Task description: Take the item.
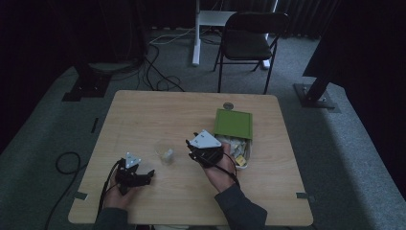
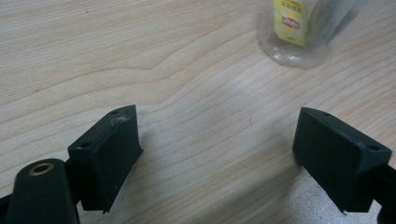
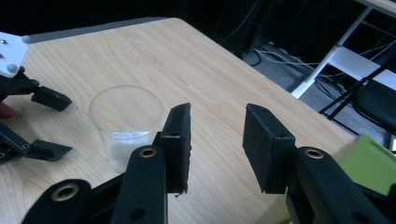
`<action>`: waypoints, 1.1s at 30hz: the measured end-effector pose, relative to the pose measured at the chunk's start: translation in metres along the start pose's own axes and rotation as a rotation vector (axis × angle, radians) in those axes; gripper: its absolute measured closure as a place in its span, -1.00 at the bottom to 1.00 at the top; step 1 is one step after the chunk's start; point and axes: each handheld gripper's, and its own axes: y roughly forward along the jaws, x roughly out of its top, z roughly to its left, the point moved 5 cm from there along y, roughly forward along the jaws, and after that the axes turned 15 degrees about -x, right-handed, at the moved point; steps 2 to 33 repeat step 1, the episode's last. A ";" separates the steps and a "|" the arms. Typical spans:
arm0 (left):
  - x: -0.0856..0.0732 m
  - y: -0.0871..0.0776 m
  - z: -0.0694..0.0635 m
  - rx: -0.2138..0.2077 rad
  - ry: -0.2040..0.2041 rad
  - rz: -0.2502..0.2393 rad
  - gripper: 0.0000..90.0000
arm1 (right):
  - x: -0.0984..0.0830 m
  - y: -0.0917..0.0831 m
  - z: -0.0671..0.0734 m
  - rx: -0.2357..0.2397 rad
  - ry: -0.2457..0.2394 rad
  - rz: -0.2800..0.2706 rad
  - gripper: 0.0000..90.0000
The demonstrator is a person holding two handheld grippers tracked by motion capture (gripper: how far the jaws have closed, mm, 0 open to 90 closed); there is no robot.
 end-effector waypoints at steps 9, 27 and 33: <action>0.000 0.000 0.000 0.000 0.000 0.000 -0.65 | -0.001 -0.002 -0.004 -0.005 0.004 -0.003 0.36; 0.000 0.000 0.000 0.000 0.000 0.000 -0.65 | -0.001 -0.002 -0.004 -0.005 0.004 -0.003 0.36; 0.000 0.000 0.000 0.000 0.000 0.000 -0.65 | -0.001 -0.002 -0.004 -0.005 0.004 -0.003 0.36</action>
